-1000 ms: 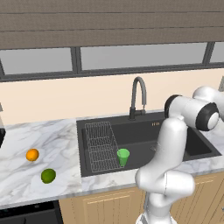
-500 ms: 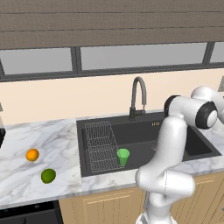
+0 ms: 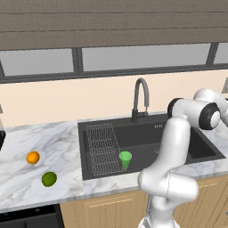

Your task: Remove the orange and lime from the sink. Then move the bowl and cup from the counter to the sink for washing.

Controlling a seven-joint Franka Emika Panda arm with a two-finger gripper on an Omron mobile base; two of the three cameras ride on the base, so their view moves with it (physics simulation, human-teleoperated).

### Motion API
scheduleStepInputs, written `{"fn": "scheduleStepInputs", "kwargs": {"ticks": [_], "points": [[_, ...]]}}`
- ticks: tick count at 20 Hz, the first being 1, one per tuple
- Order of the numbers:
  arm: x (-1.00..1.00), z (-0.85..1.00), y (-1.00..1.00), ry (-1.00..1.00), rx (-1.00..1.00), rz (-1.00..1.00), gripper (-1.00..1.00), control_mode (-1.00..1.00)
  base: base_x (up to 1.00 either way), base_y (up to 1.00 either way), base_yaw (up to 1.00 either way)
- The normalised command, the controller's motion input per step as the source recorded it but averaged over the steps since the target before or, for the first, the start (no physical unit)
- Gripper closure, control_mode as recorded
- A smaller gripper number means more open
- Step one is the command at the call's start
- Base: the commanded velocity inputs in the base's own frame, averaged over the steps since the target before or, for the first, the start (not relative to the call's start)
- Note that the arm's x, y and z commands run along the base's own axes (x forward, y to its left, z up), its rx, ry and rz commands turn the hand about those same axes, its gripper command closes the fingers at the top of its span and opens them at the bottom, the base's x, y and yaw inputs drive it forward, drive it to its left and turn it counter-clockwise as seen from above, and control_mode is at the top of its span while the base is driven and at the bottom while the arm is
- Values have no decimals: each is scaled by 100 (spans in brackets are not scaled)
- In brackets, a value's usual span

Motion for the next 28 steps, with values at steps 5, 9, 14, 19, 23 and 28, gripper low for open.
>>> {"fn": "scheduleStepInputs", "kwargs": {"ticks": [5, 9, 14, 19, 23, 28], "points": [[5, -8, -13, 0, 0, 0, -100, -100, 0, 0, 0], [4, -11, -11, 0, 0, 0, -100, -100, 0, 0, 0], [4, -13, -10, 1, 0, 0, -100, -100, 0, 0, 0], [4, -11, -10, 0, 0, 0, -100, -100, 0, 0, 0], [1, -7, -9, 0, 0, 0, 100, -100, 0, 0, 0], [0, -6, -9, 0, 0, 0, 100, -100, 0, 0, 0]]}}
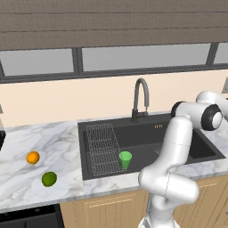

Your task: Remove the orange and lime from the sink. Then move the bowl and cup from the counter to the sink for washing.

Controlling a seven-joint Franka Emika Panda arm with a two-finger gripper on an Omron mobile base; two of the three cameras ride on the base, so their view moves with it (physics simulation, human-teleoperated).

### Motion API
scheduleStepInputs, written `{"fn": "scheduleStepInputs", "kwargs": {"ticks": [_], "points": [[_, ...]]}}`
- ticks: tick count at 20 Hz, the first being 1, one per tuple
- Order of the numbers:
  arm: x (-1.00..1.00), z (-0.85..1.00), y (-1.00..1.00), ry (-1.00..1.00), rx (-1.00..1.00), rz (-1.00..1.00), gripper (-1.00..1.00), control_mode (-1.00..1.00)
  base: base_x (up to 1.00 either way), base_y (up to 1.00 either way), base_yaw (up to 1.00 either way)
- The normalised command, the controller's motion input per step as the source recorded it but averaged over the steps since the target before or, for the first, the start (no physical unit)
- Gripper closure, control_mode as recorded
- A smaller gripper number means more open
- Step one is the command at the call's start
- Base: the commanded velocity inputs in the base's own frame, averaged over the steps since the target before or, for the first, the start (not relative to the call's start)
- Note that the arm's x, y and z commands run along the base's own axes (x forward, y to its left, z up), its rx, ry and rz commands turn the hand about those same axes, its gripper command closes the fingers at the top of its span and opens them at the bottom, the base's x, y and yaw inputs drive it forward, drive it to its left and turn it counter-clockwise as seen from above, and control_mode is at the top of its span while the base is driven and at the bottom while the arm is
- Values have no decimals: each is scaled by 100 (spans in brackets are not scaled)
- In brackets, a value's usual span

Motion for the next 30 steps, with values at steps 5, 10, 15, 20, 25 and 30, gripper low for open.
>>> {"fn": "scheduleStepInputs", "kwargs": {"ticks": [5, 10, 15, 20, 25, 30], "points": [[-1, -5, -3, 0, 0, 0, 100, -100, 0, 0, 0], [-4, -2, 0, -1, 0, 0, 100, -100, 0, 0, 0], [-18, 5, 3, -11, 0, 0, 100, -100, 0, 0, 0], [-23, 13, 12, -14, 0, 3, 100, -100, 0, 0, 0], [-25, 12, 20, -5, 0, 11, 100, -100, 0, 0, 0], [-22, 17, 23, 0, -7, 19, 100, -100, 0, 0, 0]]}}
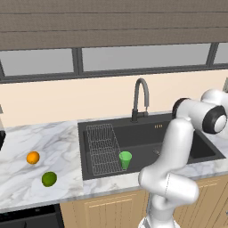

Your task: Remove the orange and lime from the sink. Then move the bowl and cup from the counter to the sink for washing.

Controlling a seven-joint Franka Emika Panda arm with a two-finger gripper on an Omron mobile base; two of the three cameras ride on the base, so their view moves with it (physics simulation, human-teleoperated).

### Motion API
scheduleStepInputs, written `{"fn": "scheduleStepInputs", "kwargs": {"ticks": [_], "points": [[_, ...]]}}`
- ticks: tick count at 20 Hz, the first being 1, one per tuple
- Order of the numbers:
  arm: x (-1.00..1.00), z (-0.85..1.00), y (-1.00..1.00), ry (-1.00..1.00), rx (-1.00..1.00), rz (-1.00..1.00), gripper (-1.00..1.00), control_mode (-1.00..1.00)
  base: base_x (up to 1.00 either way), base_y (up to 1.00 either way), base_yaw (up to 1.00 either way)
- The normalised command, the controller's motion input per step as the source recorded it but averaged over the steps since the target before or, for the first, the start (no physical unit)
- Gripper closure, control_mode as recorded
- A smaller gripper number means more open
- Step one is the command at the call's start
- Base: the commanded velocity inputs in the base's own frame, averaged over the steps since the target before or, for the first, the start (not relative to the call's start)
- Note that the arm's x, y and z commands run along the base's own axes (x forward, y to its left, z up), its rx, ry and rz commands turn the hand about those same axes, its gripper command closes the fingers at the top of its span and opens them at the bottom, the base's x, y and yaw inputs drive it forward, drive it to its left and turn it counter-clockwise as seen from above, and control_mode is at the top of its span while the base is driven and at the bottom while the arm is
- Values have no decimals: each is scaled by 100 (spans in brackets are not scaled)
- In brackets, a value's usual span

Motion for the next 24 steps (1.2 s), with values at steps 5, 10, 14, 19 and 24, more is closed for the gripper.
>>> {"fn": "scheduleStepInputs", "kwargs": {"ticks": [5, 10, 14, 19, 24], "points": [[-13, 28, 23, 0, -16, 20, 100, -100, 0, 0, 0], [-19, 30, 23, 2, -21, 22, 100, -100, 0, 0, 0], [-22, 24, 24, 10, -18, 21, 100, -100, 0, 0, 0], [-20, 21, 22, 18, -17, 17, 100, -100, 0, 0, 0], [-10, 26, 21, 23, -16, 11, 100, -100, 0, 0, 0]]}}
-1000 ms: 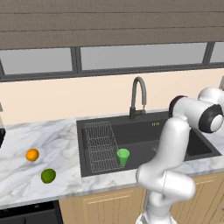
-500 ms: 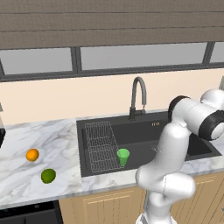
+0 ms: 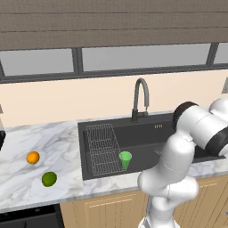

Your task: Remove the orange and lime from the sink. Then move the bowl and cup from the counter to the sink for washing.

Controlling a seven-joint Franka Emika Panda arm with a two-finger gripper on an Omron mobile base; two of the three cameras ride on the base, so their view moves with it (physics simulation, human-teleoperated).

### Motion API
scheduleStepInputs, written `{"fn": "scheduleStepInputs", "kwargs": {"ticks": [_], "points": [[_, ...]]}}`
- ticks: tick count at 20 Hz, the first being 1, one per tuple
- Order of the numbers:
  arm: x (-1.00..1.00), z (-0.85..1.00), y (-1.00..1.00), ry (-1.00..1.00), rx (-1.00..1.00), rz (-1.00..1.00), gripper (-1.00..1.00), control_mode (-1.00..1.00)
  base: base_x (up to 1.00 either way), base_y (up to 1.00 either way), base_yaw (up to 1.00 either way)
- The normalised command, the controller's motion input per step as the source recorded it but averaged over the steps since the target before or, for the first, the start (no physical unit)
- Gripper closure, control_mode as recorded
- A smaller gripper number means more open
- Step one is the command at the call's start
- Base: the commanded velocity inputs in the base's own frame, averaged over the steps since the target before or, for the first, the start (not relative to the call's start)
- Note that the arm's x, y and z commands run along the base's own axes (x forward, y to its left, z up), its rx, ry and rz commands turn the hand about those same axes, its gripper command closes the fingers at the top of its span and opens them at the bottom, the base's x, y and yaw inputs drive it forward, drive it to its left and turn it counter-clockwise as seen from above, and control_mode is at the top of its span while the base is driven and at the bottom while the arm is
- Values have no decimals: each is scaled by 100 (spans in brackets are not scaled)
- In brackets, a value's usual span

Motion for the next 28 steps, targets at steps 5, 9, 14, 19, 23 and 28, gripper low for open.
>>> {"fn": "scheduleStepInputs", "kwargs": {"ticks": [5, 9, 14, 19, 23, 28], "points": [[-10, 27, 24, 25, -8, 9, 100, -100, 0, 0, 0], [-2, 24, 28, 19, -3, 7, 100, -100, 0, 0, 0], [15, 25, 27, 14, 0, 4, 100, -100, 0, 0, 0], [17, 25, 29, 8, 1, 0, 100, -100, 0, 0, 0], [7, 15, 27, 9, 6, 0, 100, -100, 0, 0, 0], [7, 8, 29, 2, 9, 0, 100, -100, 0, 0, 0]]}}
